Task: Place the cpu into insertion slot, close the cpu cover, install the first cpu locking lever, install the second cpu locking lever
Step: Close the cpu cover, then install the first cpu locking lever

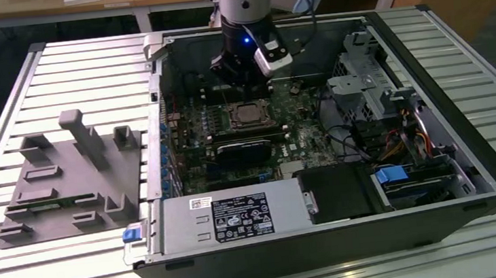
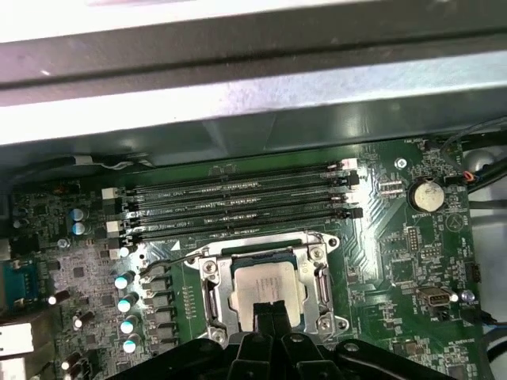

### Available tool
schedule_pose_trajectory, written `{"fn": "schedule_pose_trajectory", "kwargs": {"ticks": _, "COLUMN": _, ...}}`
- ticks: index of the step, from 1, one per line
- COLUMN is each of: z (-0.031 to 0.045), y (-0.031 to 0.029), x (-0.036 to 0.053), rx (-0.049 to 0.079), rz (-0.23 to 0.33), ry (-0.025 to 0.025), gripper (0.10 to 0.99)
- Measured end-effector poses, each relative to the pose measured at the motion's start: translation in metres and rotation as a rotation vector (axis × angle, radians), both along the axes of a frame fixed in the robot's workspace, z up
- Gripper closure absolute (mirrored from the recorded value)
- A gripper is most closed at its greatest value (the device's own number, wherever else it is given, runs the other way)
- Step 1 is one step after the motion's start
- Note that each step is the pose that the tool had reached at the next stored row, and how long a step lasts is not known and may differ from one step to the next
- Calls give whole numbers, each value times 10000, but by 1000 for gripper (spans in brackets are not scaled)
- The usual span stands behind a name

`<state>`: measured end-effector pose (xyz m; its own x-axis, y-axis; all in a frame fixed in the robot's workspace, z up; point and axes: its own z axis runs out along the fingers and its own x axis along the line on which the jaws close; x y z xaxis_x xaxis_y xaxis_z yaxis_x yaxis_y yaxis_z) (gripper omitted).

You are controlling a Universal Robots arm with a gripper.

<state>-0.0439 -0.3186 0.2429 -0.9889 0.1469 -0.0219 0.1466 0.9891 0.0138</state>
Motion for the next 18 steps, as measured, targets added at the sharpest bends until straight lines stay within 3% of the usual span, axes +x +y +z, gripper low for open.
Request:
{"fn": "schedule_pose_trajectory", "kwargs": {"ticks": 13, "z": 12, "y": 0, "x": -2, "rx": 0, "rz": 1, "ry": 0, "gripper": 984}}
{"fn": "schedule_pose_trajectory", "kwargs": {"ticks": 18, "z": 12, "y": 0, "x": -68, "rx": 0, "rz": -1, "ry": -6, "gripper": 984}}
